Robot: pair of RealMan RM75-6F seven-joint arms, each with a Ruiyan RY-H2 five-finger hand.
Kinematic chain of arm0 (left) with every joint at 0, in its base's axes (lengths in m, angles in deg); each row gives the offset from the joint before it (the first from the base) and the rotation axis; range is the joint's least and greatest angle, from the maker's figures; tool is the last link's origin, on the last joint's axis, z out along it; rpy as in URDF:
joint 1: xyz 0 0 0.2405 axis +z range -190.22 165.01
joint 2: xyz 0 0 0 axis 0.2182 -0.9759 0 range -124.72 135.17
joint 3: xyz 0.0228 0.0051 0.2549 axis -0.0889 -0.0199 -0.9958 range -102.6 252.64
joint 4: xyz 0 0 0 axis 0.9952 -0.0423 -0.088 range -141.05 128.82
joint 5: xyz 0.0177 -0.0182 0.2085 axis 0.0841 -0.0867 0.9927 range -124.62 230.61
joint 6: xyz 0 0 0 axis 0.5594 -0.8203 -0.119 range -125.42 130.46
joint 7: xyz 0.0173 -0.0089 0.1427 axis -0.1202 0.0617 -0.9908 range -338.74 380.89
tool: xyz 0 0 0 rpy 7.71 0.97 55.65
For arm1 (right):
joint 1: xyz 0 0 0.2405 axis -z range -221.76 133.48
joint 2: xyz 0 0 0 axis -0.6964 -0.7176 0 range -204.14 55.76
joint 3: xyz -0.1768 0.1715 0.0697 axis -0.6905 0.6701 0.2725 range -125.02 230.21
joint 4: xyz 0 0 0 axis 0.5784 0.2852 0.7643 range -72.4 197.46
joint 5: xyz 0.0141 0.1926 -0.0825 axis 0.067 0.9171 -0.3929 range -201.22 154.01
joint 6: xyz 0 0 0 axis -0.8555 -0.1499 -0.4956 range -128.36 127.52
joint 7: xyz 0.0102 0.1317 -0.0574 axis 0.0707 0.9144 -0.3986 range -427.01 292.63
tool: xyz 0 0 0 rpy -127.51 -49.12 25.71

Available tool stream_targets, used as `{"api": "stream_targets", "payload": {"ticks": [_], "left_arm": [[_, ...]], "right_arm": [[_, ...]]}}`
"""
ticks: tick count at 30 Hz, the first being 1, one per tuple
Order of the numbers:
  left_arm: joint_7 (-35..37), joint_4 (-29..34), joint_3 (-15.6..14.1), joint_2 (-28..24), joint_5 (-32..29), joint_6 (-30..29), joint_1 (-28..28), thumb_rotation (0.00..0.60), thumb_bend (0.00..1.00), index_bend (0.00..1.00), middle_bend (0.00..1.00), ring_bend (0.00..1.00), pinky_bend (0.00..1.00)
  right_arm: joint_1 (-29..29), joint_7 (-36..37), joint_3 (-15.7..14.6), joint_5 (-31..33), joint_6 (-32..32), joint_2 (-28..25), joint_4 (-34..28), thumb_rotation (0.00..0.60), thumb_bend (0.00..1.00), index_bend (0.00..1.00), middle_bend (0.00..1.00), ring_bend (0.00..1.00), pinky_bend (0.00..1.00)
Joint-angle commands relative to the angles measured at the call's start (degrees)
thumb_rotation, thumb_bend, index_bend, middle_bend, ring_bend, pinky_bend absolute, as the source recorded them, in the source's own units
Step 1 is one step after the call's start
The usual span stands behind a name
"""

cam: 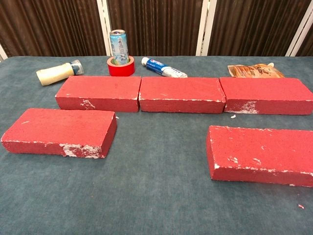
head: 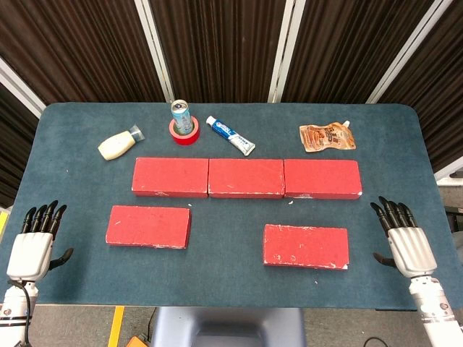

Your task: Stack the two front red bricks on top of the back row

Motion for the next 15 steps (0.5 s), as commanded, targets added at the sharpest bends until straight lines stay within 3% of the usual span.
{"api": "stream_targets", "payload": {"ticks": [1,15], "left_arm": [[0.0,0.2,0.1,-0.1,0.0,-0.2,0.1,0.600,0.22,0.00,0.00,0.00,0.05],[0.8,1.5,-0.2,-1.1,0.1,0.3,0.5,0.600,0.22,0.00,0.00,0.00,0.05]], "right_arm": [[0.0,-0.1,-0.1,-0.3,0.0,0.1,-0.2,0.600,0.00,0.00,0.00,0.00,0.00],[0.2,-0.6,-0.3,-1.1,-0.6,0.1,-0.7,0.600,0.00,0.00,0.00,0.00,0.00]]}}
